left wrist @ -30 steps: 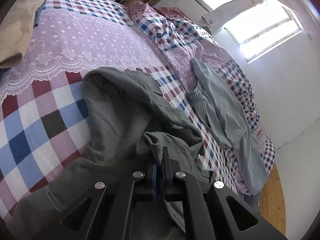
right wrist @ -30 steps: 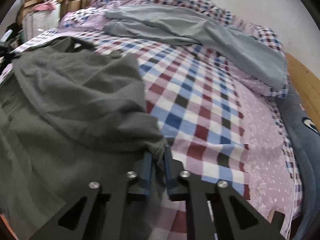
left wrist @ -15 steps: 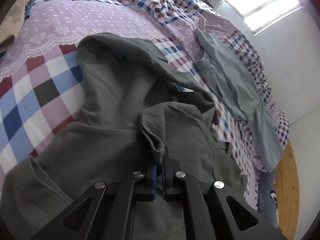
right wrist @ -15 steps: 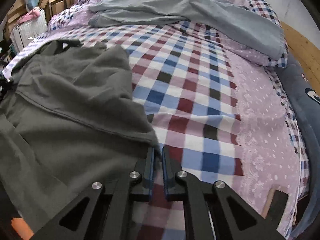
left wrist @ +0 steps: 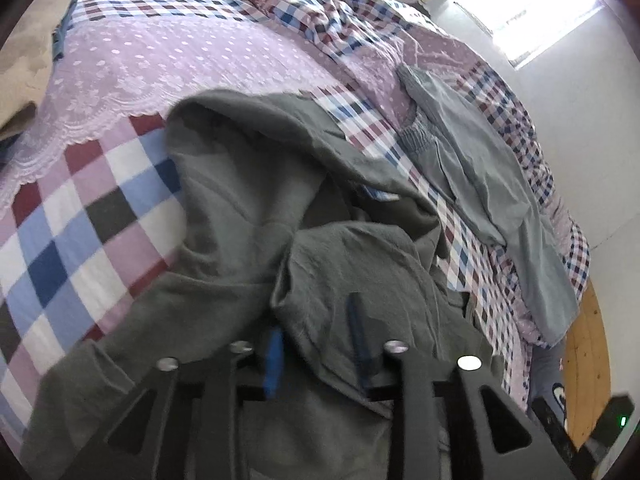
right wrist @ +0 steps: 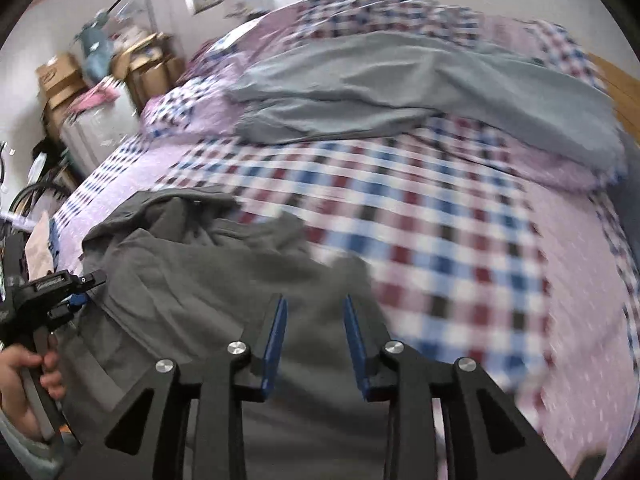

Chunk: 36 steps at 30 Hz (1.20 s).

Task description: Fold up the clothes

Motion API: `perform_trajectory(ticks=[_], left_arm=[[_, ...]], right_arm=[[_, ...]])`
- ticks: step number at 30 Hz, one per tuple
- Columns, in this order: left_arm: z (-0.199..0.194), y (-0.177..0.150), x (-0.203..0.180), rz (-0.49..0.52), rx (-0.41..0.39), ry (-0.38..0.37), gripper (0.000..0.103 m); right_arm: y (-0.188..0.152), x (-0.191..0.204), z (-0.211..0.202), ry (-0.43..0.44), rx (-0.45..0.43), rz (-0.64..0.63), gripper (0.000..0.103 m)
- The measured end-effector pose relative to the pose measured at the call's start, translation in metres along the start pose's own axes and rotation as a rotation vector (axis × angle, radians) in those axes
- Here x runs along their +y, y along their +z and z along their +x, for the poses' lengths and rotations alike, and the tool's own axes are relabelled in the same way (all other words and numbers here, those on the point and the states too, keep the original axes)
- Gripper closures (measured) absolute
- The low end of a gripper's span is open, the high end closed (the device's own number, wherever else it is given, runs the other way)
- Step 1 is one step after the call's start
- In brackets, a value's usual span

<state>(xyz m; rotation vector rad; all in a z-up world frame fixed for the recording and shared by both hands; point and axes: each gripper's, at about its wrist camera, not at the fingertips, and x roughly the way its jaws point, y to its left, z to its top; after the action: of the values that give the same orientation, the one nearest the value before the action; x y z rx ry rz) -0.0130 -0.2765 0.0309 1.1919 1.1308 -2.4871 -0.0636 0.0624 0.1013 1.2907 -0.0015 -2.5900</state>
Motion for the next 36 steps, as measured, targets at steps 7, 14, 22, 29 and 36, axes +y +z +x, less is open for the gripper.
perform_trajectory(ticks=[7,14,22,29,36], left_arm=[[-0.016,0.011,0.0,0.003,-0.058,0.012,0.044],[-0.012,0.014,-0.008,0.08,-0.013,-0.006,0.045],[0.005,0.005,-0.03,0.225,0.111,-0.064,0.046],[0.018,-0.003,-0.036,0.29,0.137,-0.021,0.046],[0.022,-0.009,-0.045,0.364,0.116,0.038,0.046]], right_arm=[[0.045,0.021,0.08,0.038,0.177,-0.017,0.072],[0.056,0.035,0.125,-0.105,0.32,-0.114,0.074],[0.06,0.02,0.12,-0.182,0.3,-0.098,0.101],[0.073,-0.012,0.107,-0.271,0.248,-0.052,0.101],[0.085,-0.051,0.102,-0.355,0.183,0.014,0.102]])
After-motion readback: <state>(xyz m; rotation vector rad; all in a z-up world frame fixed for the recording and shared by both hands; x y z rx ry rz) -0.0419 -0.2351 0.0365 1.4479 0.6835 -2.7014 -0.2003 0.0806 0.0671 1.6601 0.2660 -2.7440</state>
